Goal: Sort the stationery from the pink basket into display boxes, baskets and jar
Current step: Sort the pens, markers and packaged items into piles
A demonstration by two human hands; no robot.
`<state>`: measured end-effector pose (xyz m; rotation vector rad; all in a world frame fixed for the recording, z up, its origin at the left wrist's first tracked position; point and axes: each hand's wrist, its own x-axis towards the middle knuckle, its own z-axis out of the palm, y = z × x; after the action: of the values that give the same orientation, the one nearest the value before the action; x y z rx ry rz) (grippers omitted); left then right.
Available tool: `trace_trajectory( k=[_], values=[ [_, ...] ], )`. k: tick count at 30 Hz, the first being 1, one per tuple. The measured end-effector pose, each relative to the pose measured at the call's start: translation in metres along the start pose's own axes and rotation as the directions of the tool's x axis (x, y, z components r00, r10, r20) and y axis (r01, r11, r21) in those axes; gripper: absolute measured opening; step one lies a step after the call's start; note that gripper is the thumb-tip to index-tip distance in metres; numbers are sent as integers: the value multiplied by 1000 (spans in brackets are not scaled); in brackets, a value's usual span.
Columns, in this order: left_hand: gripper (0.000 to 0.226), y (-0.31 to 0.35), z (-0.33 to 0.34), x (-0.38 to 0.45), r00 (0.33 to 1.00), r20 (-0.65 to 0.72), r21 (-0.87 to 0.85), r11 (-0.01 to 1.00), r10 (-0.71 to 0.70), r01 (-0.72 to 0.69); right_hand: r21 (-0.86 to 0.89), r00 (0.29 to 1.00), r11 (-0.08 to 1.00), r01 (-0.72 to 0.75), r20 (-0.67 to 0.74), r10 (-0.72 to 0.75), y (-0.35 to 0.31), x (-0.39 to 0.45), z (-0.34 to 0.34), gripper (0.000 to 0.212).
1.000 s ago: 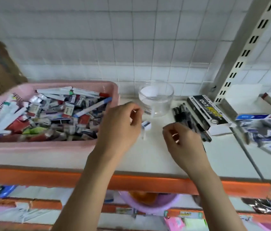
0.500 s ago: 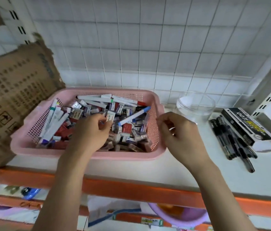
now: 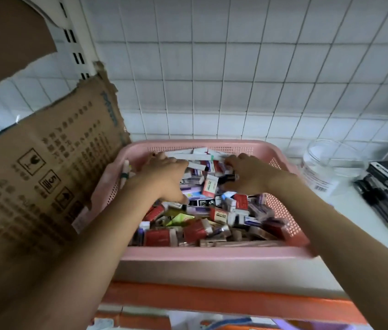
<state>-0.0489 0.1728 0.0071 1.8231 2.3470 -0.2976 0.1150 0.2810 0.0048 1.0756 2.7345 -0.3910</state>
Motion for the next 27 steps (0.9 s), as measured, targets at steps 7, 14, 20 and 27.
trace_trajectory(
  k=[7,14,20,27],
  values=[
    [94,7,11,-2,989,-134,81,996,56,-46,-29,996,996,-87,6,87,-7,-5,5,84],
    [67,12,12,-1,989,-111,200,977,93,-70,32,977,999,-43,208,35,6,-27,-10,81],
    [60,18,14,-6,993,-67,229,970,99,-82,60,971,997,-41,236,26,12,-38,-8,80],
    [74,19,16,-9,993,39,90,989,112,-115,6,971,1000,-13,239,11,8,-43,4,69]
  ],
)
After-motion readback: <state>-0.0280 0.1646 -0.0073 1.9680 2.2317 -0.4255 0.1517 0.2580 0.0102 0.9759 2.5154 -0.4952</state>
